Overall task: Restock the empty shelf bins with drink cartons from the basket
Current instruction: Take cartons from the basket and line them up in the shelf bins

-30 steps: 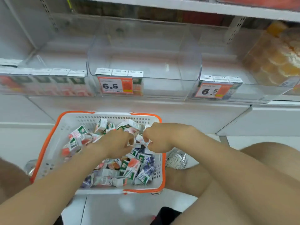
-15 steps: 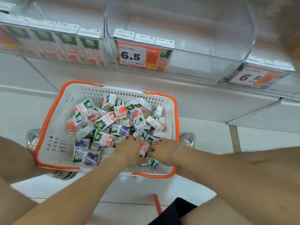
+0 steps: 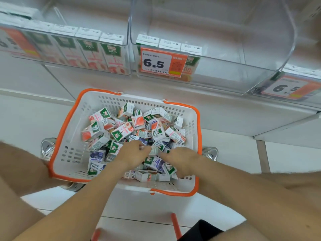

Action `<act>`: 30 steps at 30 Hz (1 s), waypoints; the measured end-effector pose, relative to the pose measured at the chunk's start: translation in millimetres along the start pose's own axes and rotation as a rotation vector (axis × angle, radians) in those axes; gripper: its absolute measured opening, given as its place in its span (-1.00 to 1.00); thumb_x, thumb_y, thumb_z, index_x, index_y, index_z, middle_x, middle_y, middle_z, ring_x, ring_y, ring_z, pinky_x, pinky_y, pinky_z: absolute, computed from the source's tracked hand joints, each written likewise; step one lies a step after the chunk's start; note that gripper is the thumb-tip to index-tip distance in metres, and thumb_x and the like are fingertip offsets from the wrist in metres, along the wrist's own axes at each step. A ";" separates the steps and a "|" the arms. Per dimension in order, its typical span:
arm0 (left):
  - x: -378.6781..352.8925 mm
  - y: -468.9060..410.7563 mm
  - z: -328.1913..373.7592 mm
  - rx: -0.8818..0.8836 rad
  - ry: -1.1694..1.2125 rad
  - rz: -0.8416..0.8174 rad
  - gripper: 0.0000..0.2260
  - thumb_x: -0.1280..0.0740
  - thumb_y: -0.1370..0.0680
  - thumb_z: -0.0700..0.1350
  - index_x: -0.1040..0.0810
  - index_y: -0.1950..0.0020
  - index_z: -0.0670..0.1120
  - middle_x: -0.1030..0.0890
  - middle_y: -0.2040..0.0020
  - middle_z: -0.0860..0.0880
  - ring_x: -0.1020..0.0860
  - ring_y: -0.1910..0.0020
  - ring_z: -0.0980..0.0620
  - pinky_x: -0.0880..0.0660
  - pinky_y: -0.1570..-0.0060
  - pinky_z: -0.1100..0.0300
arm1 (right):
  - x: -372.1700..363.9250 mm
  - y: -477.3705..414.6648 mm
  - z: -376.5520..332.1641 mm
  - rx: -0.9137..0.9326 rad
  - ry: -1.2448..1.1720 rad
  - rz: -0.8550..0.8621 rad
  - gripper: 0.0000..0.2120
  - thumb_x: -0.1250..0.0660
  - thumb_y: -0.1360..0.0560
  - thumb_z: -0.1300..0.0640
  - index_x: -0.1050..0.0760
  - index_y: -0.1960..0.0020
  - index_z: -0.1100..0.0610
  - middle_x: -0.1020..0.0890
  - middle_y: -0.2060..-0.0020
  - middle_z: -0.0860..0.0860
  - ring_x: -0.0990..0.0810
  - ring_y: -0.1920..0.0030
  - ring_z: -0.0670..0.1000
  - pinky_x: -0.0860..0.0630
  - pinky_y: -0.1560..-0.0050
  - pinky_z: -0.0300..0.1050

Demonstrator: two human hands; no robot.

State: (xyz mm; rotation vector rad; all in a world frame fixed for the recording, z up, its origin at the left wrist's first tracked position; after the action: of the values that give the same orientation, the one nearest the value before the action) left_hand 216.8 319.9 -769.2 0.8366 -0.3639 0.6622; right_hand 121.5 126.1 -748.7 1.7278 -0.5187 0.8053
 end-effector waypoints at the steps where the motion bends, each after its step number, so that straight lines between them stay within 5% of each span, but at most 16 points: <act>1: 6.3 1.4 1.0 0.004 0.059 0.012 -0.57 -0.22 -0.48 0.25 -0.48 0.20 -0.13 -0.51 0.36 -0.06 -0.47 0.38 -0.07 -0.48 0.23 0.04 | 10.5 7.3 6.5 -0.038 -0.159 0.044 -0.26 -0.59 -0.39 0.12 -0.26 -0.43 0.01 -0.43 0.31 0.00 -0.48 0.29 0.07 -0.34 0.40 -0.06; 5: 24.4 12.3 15.0 -0.026 0.245 0.040 -0.83 -0.33 -0.61 0.09 -0.63 -0.06 0.03 -0.62 0.32 0.01 -0.67 0.31 -0.09 -0.62 0.10 0.03 | 57.7 41.9 25.8 -0.120 -0.865 0.148 -0.43 -0.55 -0.46 0.09 -0.39 -0.37 -0.14 -0.67 0.21 0.09 -0.67 0.24 0.14 -0.68 0.16 0.16; 9: 35.8 26.8 42.3 -0.039 0.505 0.037 -0.82 -0.33 -0.60 0.10 -0.67 -0.03 0.05 -0.62 0.25 -0.09 -0.61 0.29 -0.09 -0.49 0.16 0.03 | 98.3 77.1 15.2 -0.161 -1.505 0.292 -0.60 -0.26 -0.56 0.26 -0.52 -0.32 -0.08 -0.57 -0.08 0.18 -0.64 0.04 0.19 -0.70 0.08 0.29; 12: 46.3 38.3 69.0 -0.048 0.616 0.034 -0.73 -0.33 -0.60 0.07 -0.64 -0.19 -0.05 -0.58 0.19 -0.13 -0.52 0.30 -0.08 -0.46 0.23 0.07 | 118.0 96.4 3.9 -0.132 -1.731 0.414 -0.56 -0.25 -0.39 0.11 -0.58 -0.25 -0.07 -0.62 -0.16 0.23 -0.68 0.01 0.21 -0.67 0.23 0.19; 15: 61.9 53.9 100.8 -0.193 0.591 0.103 -0.81 -0.28 -0.67 0.01 -0.67 -0.16 0.05 -0.59 0.13 -0.02 -0.51 0.33 -0.02 -0.44 0.35 0.17 | 140.9 120.7 -7.5 -0.151 -1.539 0.560 -0.57 -0.33 -0.35 0.05 -0.56 -0.23 -0.01 -0.66 -0.01 0.17 -0.65 0.21 0.09 -0.54 0.34 -0.10; 18: 80.0 68.4 129.4 -0.324 0.496 0.171 -0.82 -0.28 -0.69 0.11 -0.66 -0.09 0.12 -0.66 -0.01 0.11 -0.66 0.15 -0.07 -0.62 0.14 -0.02 | 165.0 151.5 -8.5 -0.197 -1.333 0.700 -0.65 -0.38 -0.42 0.07 -0.43 -0.17 0.09 -0.61 0.12 0.13 -0.59 0.21 0.08 -0.51 0.33 -0.07; 20: 89.3 80.7 150.3 -0.383 0.483 0.173 -0.74 -0.28 -0.68 0.18 -0.66 0.05 0.09 -0.62 0.18 0.08 -0.67 0.20 -0.25 -0.65 0.09 -0.17 | 180.7 172.3 -5.1 -0.184 -1.193 0.801 -0.75 -0.40 -0.56 0.09 -0.39 -0.15 0.12 -0.63 0.19 0.18 -0.59 0.33 0.08 -0.52 0.35 -0.06; 22: 96.1 91.8 175.3 -0.430 0.448 0.206 -0.67 -0.28 -0.67 0.21 -0.64 0.16 0.07 -0.55 0.34 0.11 -0.65 0.31 -0.32 -0.56 0.24 -0.06 | 194.4 193.9 3.6 -0.191 -1.019 0.908 -0.77 -0.38 -0.62 0.02 -0.40 -0.12 0.11 -0.65 0.29 0.11 -0.57 0.44 -0.01 -0.50 0.38 -0.12; 26: 97.5 103.7 233.5 -0.544 0.415 0.246 -0.68 -0.34 -0.65 0.16 -0.69 0.12 -0.04 -0.66 0.30 0.03 -0.66 0.35 -0.25 -0.55 0.30 0.00 | 208.3 233.9 39.3 -0.248 -0.843 1.120 -0.79 -0.40 -0.60 -0.09 -0.48 -0.14 -0.04 -0.70 0.18 -0.08 -0.62 0.27 -0.12 -0.51 0.25 -0.17; 30: 81.4 104.6 297.3 -0.658 0.361 0.260 -0.68 -0.36 -0.65 0.10 -0.67 0.19 -0.08 -0.67 0.30 -0.04 -0.65 0.39 -0.09 -0.57 0.28 0.03 | 204.0 274.4 81.1 -0.362 -0.643 1.391 -0.77 -0.44 -0.56 0.00 -0.54 -0.20 -0.07 -0.68 -0.01 -0.20 -0.61 -0.01 -0.13 -0.50 -0.01 -0.15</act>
State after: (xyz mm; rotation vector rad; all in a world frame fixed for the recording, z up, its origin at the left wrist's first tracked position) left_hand 194.8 171.6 -480.3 0.0365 -0.3337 0.8512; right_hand 88.7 -21.8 -431.6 1.0634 -2.2716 0.9290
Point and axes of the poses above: each hand's wrist, its own y-axis away from the middle knuckle, its own x-axis out of the back of the hand, z = x × y, the point moved 1 cm from there along -y, towards the middle knuckle
